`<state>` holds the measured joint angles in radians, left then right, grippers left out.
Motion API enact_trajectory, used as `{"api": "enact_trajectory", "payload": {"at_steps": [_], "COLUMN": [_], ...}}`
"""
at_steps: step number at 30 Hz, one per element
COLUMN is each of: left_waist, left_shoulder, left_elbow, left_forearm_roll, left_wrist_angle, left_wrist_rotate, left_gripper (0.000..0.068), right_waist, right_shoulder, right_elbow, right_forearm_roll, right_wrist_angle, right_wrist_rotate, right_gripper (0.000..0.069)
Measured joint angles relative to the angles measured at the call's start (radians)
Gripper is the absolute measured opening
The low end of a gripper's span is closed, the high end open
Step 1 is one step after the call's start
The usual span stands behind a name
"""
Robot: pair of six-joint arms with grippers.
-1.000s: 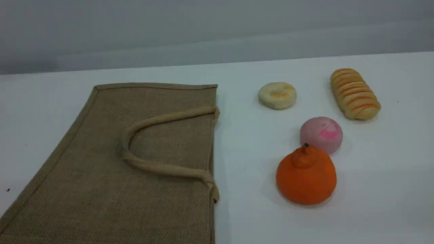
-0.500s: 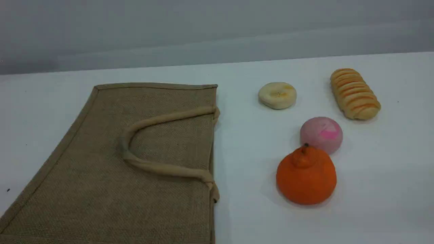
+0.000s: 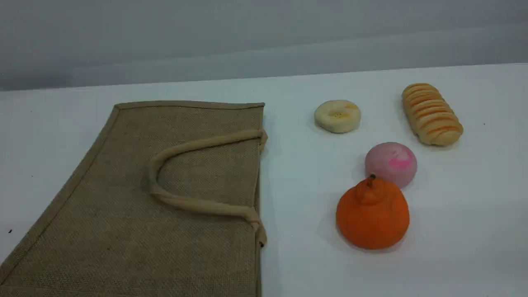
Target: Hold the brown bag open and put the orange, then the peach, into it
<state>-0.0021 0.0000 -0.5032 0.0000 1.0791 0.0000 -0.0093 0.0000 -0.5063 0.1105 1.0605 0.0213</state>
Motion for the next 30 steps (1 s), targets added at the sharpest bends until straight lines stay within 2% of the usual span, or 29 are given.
{"api": "enact_trajectory", "payload": {"at_steps": [5,9,14,18,21,25,30], "left_waist": [0.0,0.0,0.0,0.0,0.0,0.0,0.0], "left_shoulder": [0.054,0.181,0.389,0.57,0.698,0.866,1.059], "left_elbow": [-0.052,-0.145,-0.271,-0.32,-0.32,-0.319,-0.319], "left_forearm_roll": [0.0,-0.018,-0.109,-0.194,-0.22,-0.221,-0.27], "left_wrist_angle": [-0.025,-0.053,-0.12,-0.207,-0.279,-0.352,-0.46], "left_wrist_rotate": [0.075,0.082,0.148,0.201,0.229,0.223,0.173], "left_gripper": [0.0454,0.0454,0.0454,0.0454,0.0454,0.0454,0.0454], "right_waist": [0.0,0.0,0.0,0.0,0.0,0.0,0.0], "right_shoulder": [0.006,0.108,0.303,0.467,0.58,0.716,0.851], "right_elbow": [-0.035,-0.109,-0.196,-0.201,-0.201,-0.2,-0.2], "right_forearm_roll": [0.045,0.086,0.145,0.229,0.302,0.387,0.437], "right_wrist_angle": [-0.013,-0.067,-0.179,-0.301,-0.382,-0.433,-0.491], "right_wrist_rotate": [-0.042,-0.124,-0.227,-0.312,-0.367,-0.409,-0.421], "right_gripper": [0.0375,0.0375,0.0375,0.0375,0.0375,0.0375,0.0375]}}
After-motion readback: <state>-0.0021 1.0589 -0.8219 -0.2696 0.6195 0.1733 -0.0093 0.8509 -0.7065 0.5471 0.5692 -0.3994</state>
